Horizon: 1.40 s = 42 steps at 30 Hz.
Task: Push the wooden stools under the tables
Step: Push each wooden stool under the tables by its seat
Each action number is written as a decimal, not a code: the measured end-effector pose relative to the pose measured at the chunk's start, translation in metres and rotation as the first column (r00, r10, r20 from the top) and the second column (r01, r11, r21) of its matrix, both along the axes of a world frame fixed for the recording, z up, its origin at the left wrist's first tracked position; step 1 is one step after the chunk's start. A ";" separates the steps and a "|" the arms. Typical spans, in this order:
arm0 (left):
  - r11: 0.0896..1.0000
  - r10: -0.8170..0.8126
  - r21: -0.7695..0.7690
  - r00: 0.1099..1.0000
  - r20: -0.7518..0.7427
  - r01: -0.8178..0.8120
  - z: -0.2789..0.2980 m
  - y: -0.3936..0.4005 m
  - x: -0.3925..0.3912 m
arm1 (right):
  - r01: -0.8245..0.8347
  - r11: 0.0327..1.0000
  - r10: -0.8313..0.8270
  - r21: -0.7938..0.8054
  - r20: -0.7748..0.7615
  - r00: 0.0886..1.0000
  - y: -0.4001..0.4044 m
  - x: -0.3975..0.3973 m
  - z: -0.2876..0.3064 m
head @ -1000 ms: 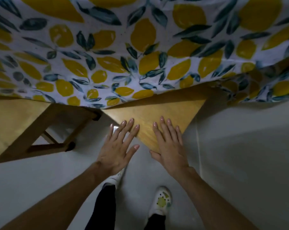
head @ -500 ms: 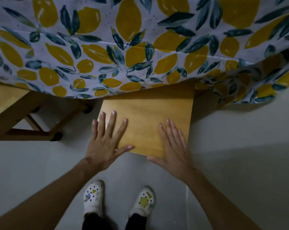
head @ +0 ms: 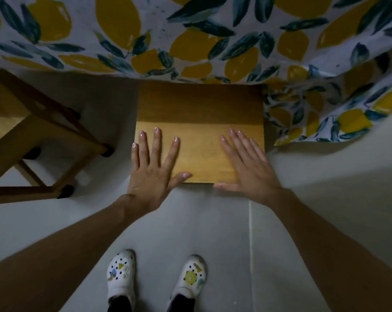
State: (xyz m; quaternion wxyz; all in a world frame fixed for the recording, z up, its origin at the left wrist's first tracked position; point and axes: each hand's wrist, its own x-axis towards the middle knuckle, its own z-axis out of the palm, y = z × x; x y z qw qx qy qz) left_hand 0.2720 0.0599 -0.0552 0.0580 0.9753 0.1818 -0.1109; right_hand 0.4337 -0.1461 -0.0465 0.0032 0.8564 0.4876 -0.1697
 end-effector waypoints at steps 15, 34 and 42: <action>1.000 0.019 -0.020 0.999 -0.045 -0.020 0.006 0.025 0.037 | 0.019 1.000 -0.020 0.025 0.031 0.999 0.026 0.032 0.001; 0.880 0.107 -0.475 0.966 0.234 0.017 0.038 0.139 -0.065 | 0.403 0.895 -0.400 0.193 -0.053 0.915 0.136 -0.123 0.023; 0.974 0.117 -0.215 0.968 0.224 -0.068 0.051 0.367 -0.255 | 0.268 0.906 -0.232 0.329 -0.144 0.962 0.362 -0.304 0.007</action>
